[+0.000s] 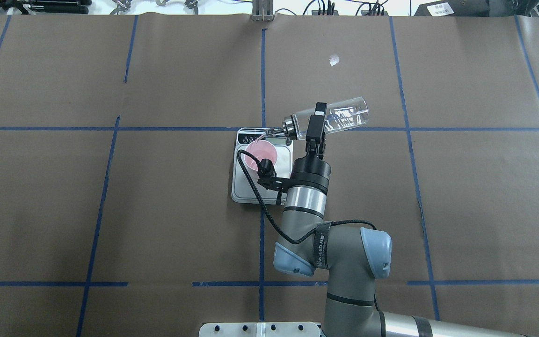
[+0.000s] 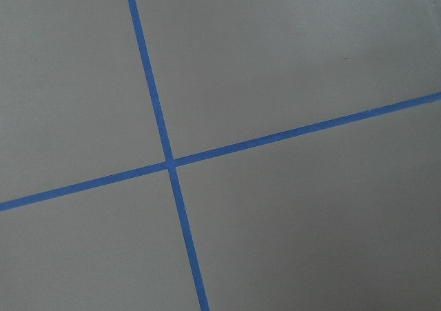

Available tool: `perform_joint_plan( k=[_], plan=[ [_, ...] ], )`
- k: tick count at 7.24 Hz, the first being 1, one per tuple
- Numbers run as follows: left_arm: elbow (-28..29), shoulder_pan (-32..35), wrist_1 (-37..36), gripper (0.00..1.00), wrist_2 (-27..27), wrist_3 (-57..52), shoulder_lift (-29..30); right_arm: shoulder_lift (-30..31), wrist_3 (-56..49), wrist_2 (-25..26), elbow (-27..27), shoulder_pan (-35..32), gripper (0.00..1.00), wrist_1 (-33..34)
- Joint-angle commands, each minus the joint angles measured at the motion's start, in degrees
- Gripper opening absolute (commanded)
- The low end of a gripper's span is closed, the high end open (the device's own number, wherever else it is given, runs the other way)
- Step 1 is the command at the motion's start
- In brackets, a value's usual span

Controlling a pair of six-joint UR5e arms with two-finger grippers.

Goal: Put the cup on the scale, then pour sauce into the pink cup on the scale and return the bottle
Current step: 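Tilt the bottle with the right gripper, spout over the pink cup, then rotate the bottle upright with the right gripper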

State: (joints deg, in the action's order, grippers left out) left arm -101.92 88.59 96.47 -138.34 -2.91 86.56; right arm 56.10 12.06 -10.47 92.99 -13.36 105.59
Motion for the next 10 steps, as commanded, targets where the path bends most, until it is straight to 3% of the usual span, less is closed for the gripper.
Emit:
perform_joint_plan(
  k=[1,6,10],
  plan=[
    [0.0,0.0,0.1,1.00,0.0,0.0,0.1,0.1,0.2,0.0,0.0,0.0,0.00,0.0],
    [-0.3,-0.1,0.1,1.00,0.0,0.0,0.3,0.9,5.8,-0.4,0.4,0.6,0.00,-2.0],
    [-1.0,0.0,0.0,1.00,0.0,0.1,0.2,4.6,5.9,-3.7,0.1,3.9,0.00,-24.2]
  ],
)
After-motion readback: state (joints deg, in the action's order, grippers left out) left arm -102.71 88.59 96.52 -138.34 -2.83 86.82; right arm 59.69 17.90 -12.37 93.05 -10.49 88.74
